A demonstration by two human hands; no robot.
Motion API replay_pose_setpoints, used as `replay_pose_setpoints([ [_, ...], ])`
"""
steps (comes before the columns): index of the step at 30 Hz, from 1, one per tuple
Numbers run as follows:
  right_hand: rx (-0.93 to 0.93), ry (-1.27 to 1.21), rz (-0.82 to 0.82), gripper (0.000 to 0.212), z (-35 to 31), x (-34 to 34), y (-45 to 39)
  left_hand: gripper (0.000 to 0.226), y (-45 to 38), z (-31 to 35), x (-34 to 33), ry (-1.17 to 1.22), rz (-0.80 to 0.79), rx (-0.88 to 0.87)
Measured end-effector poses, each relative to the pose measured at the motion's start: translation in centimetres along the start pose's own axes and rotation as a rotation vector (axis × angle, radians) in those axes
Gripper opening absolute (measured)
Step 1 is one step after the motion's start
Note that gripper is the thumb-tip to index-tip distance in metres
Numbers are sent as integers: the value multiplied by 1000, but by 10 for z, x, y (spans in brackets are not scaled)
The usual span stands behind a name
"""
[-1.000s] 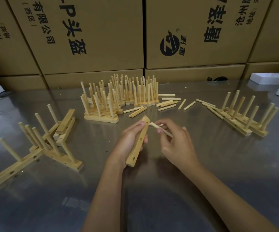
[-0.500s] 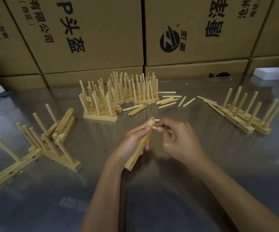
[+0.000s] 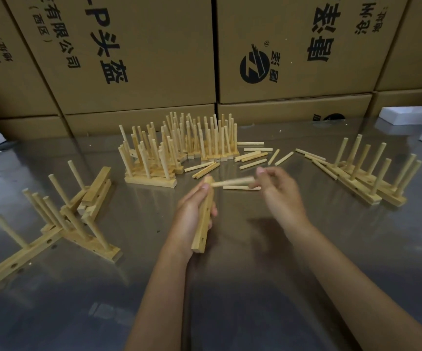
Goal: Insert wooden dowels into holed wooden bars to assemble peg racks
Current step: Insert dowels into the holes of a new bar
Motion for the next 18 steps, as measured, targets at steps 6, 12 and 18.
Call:
replay_pose_setpoints([
  [6, 177, 806, -210, 33, 24, -35, -23, 24, -2, -4, 21, 315, 164, 94],
  [12, 467, 779, -254, 10, -1, -47, 15, 19, -4, -10, 31, 363, 257, 132],
  [18, 742, 590, -253, 37, -46, -57, 66, 21, -2, -11, 30, 209, 260, 137],
])
Point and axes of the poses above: each hand's wrist, its own y-axis away from the middle knuckle, its own x-axis out of the back of the hand, z = x × y, the point moved 8 cm from there along -y, towards the middle knuckle, and after that the axes turned 1 degree about y, right-handed, at the moved point
